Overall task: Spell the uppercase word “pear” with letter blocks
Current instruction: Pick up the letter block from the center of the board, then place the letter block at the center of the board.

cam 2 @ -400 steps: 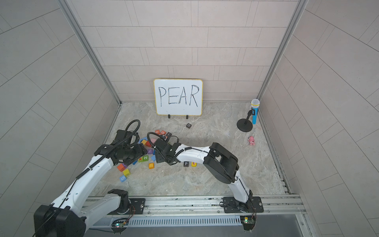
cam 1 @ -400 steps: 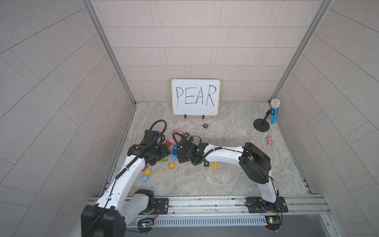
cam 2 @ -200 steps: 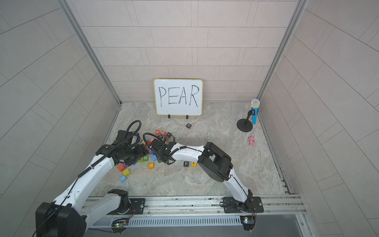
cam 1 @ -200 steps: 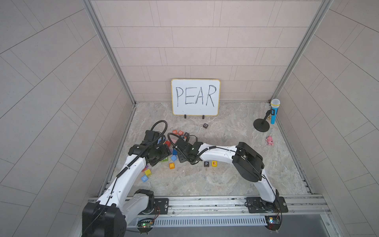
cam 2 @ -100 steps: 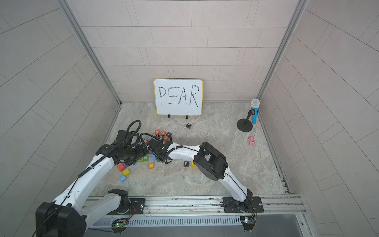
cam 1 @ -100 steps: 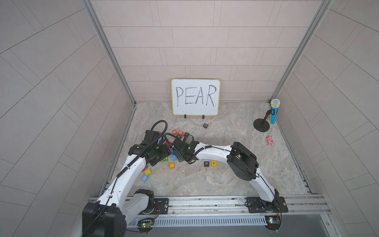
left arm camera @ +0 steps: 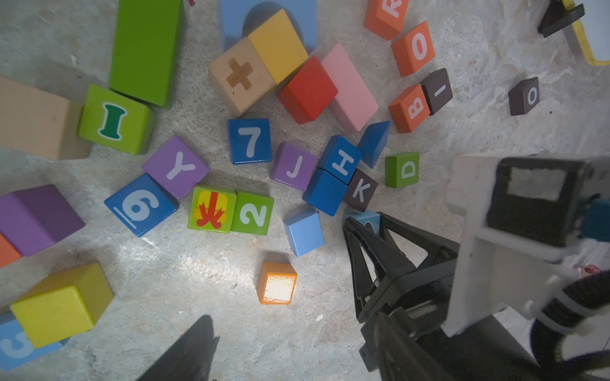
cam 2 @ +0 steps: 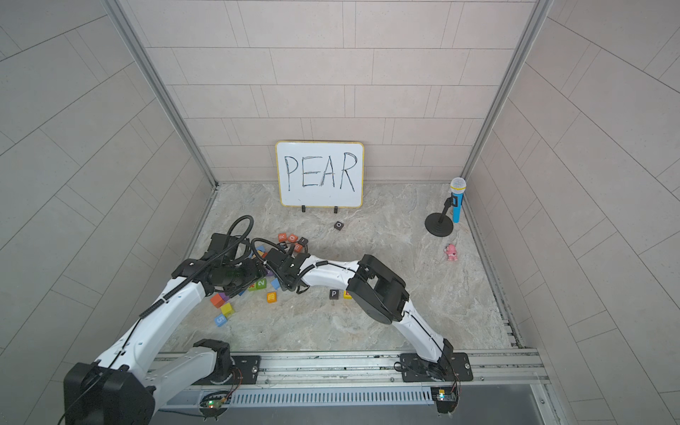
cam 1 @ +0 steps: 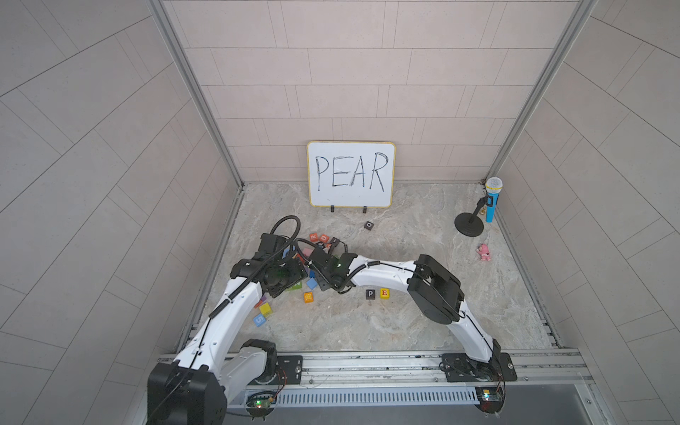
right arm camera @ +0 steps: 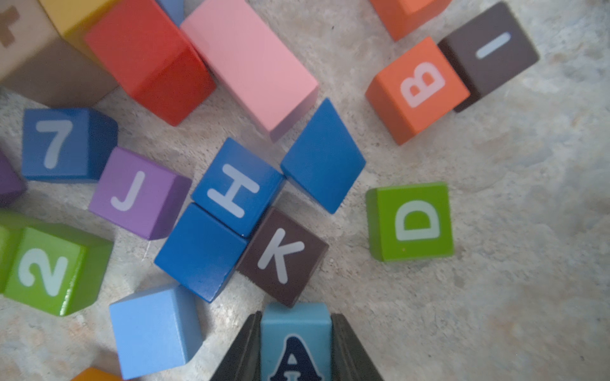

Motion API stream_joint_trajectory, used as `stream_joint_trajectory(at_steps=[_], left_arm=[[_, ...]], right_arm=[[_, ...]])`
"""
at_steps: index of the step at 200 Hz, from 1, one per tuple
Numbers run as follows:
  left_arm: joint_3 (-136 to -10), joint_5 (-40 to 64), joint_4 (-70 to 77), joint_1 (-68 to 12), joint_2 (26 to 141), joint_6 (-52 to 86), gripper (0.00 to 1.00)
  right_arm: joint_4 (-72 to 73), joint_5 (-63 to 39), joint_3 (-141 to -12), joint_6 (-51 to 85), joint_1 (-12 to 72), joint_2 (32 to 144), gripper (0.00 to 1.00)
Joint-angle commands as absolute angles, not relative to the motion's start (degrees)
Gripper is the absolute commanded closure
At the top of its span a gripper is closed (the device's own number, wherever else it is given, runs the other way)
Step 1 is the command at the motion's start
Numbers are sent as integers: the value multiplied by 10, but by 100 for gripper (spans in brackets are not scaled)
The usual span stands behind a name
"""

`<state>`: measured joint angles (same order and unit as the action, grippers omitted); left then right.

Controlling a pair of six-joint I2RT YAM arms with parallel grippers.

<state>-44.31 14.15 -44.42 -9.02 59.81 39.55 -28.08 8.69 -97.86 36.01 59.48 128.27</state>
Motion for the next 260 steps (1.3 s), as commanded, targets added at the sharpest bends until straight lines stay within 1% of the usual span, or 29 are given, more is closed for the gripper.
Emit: stream_joint_trajectory(at_steps=[1,26,57,99,143,174,210,238,260], left_arm=[[-437,142,-444,-87,601,393,17],[-439,150,-442,-87,601,388,12],[-445,161,-440,-86,600,380,0],[-451,196,-423,-88,600,375,0],[-448,238,-395,-100,596,381,0],[-441,236,-354,-149,593,407,0],[-443,217,-313,-218,621,441,0],[-451,206,-289,-260,648,453,0],[-450,203,-263,-277,668,464,0]], right_arm=[[-301,104,-983,362,599,1268,65],[-302,109,-979,362,599,1252,66],[-303,116,-962,364,599,1215,67],[-298,135,-895,375,599,1128,68],[-297,162,-758,397,582,1002,68],[-304,185,-663,422,565,904,68],[-311,214,-566,447,552,803,68],[-314,214,-510,461,538,752,68],[-312,214,-484,470,531,730,68]])
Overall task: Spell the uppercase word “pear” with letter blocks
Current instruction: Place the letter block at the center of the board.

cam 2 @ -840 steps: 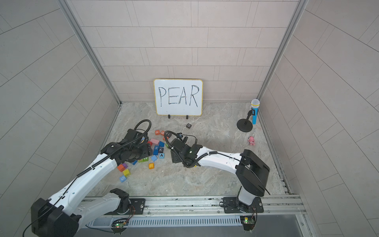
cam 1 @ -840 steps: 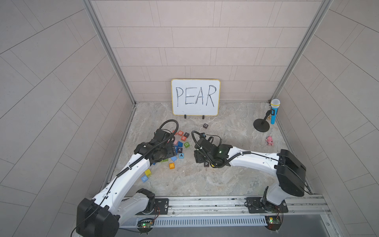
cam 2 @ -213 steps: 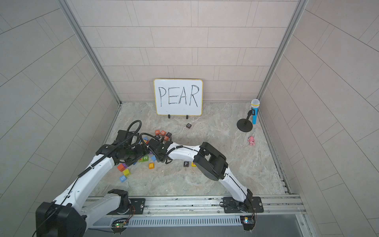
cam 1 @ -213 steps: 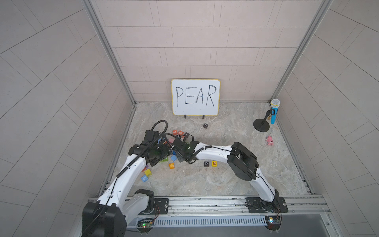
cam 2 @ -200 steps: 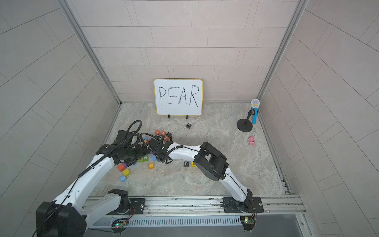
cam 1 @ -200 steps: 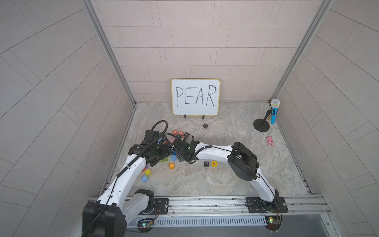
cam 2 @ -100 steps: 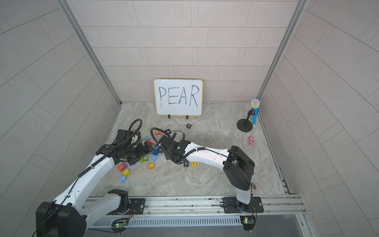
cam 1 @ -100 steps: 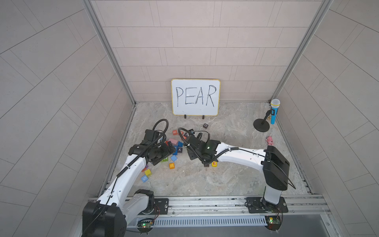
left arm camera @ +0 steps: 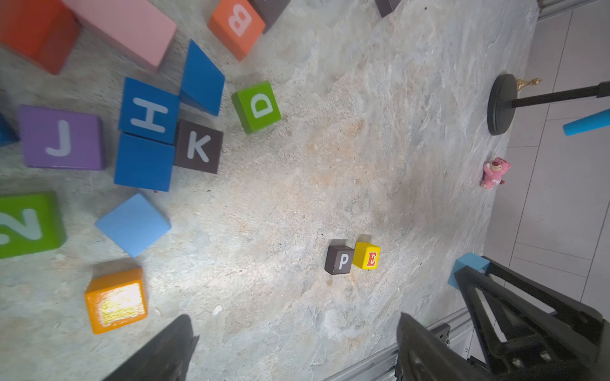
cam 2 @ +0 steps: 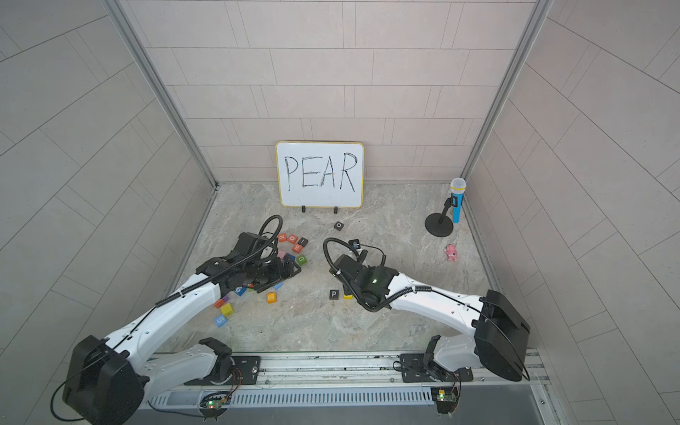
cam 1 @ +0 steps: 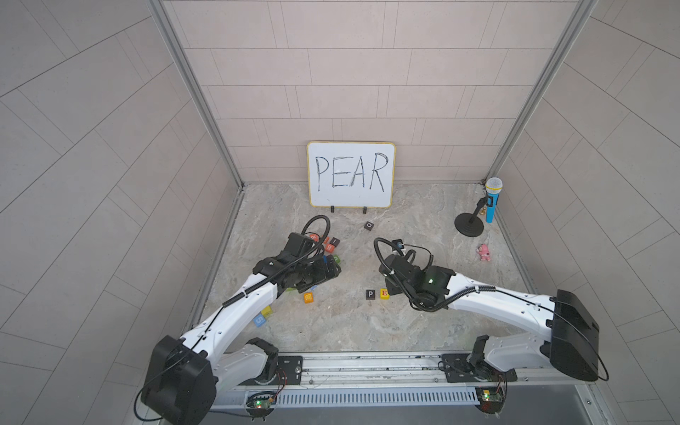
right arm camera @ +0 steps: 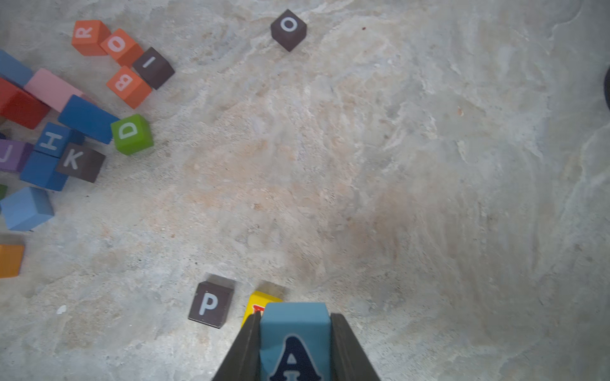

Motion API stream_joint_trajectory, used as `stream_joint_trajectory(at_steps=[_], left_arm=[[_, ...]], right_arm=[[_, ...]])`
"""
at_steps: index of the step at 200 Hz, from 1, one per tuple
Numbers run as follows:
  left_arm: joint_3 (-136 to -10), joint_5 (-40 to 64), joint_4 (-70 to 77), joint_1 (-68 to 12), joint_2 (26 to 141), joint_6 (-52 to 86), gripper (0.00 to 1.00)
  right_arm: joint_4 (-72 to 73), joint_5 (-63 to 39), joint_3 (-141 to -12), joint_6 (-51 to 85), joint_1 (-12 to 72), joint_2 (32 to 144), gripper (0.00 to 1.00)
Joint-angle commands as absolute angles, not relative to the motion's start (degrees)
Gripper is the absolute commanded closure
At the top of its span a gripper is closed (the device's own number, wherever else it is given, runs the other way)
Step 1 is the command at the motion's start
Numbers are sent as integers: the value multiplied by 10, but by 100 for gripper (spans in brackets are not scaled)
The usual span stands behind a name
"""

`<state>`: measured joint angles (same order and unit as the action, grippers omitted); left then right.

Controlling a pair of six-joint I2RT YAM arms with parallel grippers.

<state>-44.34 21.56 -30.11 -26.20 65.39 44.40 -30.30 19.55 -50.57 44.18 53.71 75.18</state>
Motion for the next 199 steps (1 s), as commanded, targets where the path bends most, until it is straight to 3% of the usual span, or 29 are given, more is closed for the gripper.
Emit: stream_joint_trajectory(at_steps=[1,199], left_arm=[[-450,203,-262,-277,669,464,0],[-458,200,-220,-303,728,455,0]], right_arm=[[-312,214,-483,470,531,729,68],[-258,186,-379,502,505,689,68]])
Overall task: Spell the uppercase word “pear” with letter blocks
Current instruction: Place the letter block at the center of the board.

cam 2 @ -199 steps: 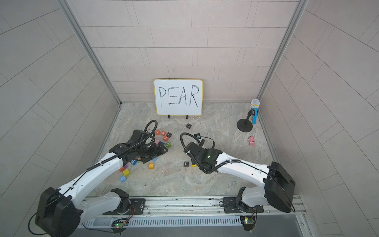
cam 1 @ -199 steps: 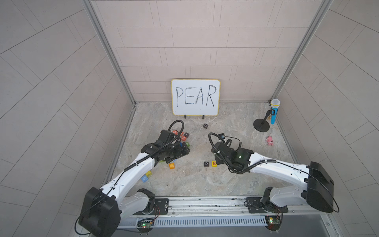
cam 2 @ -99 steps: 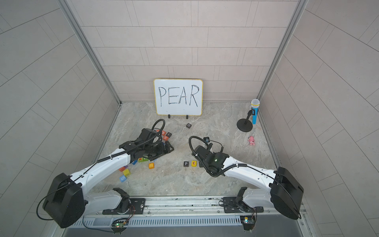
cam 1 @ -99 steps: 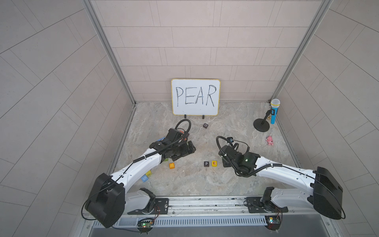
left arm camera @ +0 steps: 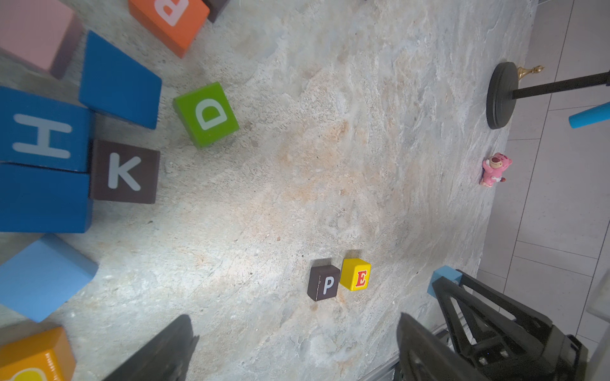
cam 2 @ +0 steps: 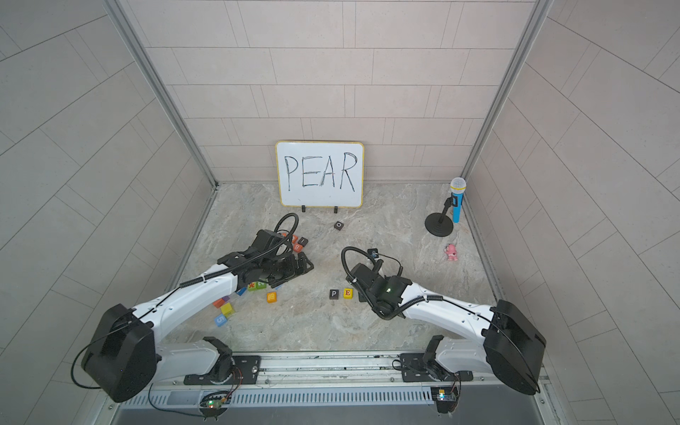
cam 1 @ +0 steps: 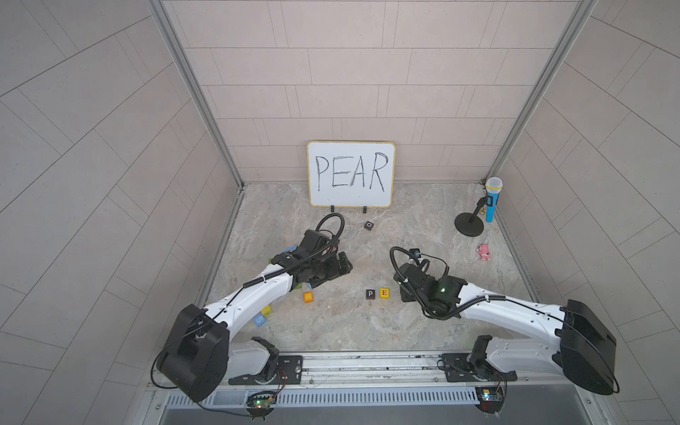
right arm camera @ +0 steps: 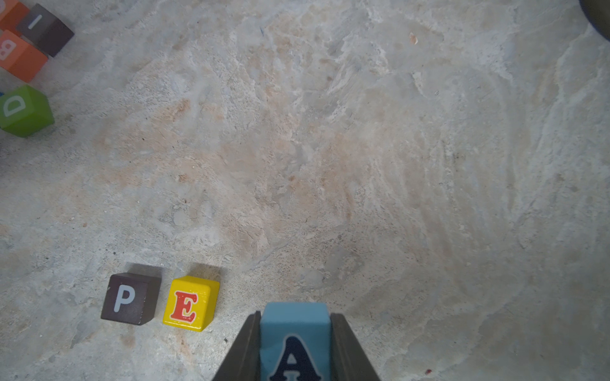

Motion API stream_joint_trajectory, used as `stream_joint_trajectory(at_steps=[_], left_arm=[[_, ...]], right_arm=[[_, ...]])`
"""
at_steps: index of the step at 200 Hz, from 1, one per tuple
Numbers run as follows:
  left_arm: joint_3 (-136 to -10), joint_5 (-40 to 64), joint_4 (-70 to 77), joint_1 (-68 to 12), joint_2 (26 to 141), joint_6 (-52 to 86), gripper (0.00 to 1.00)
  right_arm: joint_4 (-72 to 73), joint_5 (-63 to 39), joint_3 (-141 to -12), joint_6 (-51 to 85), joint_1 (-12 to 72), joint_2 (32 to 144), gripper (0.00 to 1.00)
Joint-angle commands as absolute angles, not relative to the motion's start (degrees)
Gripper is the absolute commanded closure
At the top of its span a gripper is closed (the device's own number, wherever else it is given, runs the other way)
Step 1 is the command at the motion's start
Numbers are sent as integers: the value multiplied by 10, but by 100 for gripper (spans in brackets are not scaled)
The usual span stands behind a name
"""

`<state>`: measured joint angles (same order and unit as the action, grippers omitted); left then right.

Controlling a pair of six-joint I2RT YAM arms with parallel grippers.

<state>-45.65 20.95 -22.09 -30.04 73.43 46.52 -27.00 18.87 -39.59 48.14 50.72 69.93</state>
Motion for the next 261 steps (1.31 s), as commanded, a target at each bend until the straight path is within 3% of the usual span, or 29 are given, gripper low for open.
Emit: stream_joint_trajectory(at_steps=[1,88,261], left_arm=[[-457,200,-220,-303,728,455,0],[-460,205,-216,-300,737,455,0],[-457,195,-229,-297,716,450,0]], right_arm=[[-258,186,-378,502,505,689,68],[-190,127,-338,533,511,721,69],[-165,168,-343,578,516,792,70]])
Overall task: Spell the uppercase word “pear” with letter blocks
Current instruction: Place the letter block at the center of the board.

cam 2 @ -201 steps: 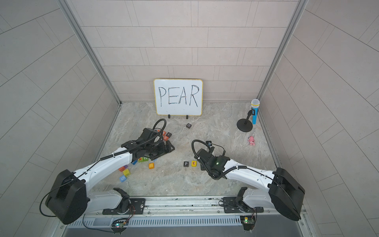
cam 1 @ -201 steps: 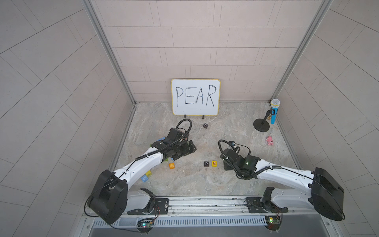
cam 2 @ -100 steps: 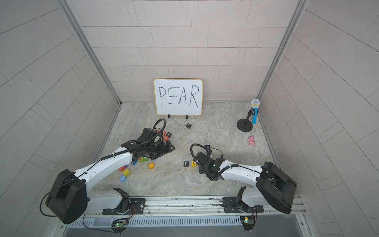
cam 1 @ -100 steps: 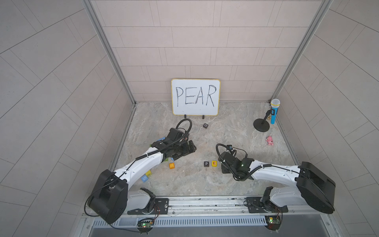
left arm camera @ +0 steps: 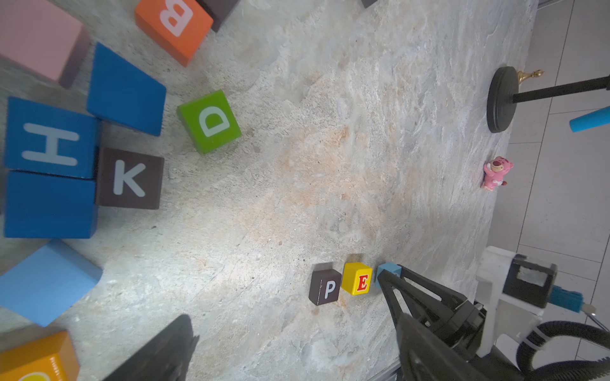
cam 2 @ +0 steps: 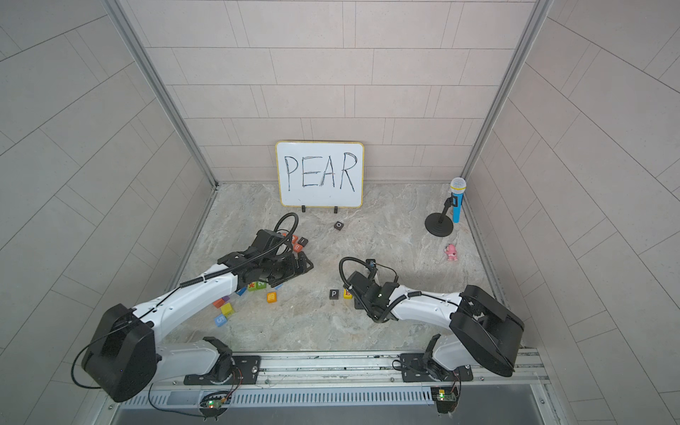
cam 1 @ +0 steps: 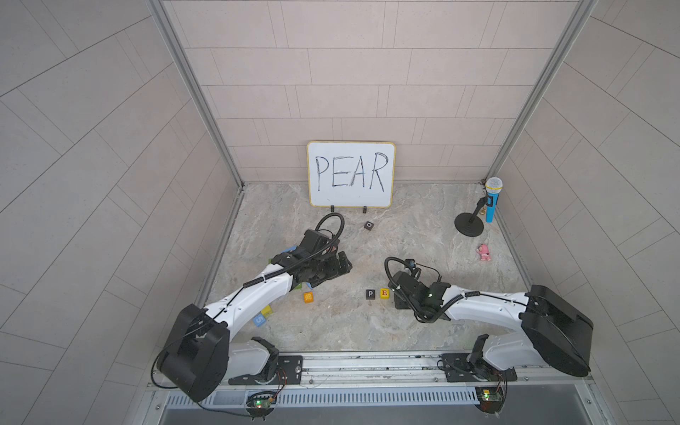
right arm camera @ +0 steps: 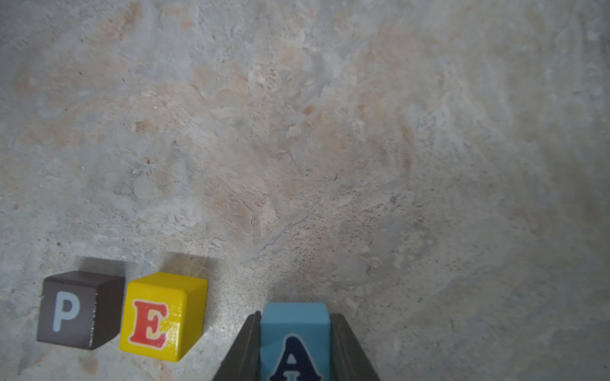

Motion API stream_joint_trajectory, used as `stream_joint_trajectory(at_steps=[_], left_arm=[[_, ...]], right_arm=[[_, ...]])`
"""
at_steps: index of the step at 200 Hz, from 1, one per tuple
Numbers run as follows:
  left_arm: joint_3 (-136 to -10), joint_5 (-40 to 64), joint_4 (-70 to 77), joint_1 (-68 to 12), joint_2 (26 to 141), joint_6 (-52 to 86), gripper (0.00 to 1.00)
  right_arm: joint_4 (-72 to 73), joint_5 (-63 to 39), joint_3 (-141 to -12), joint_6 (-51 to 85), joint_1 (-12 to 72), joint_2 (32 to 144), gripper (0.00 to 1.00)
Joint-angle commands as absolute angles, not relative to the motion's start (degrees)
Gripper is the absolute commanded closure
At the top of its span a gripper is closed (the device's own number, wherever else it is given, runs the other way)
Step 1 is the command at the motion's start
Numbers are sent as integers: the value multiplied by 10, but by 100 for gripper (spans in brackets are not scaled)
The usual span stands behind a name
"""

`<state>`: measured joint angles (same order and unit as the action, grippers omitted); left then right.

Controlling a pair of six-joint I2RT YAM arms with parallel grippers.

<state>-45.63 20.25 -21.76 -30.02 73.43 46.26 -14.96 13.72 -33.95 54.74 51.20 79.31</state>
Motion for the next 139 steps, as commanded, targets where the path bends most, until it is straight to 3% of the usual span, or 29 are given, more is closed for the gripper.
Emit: stream_joint_trajectory(at_steps=[1,139], left_arm=[[-457,195,-229,-297,715,450,0],[-444,188,-234,-295,695,448,0]], right_arm=[[-166,169,-344,579,516,792,71],[-155,156,-352,593,525,823,71]])
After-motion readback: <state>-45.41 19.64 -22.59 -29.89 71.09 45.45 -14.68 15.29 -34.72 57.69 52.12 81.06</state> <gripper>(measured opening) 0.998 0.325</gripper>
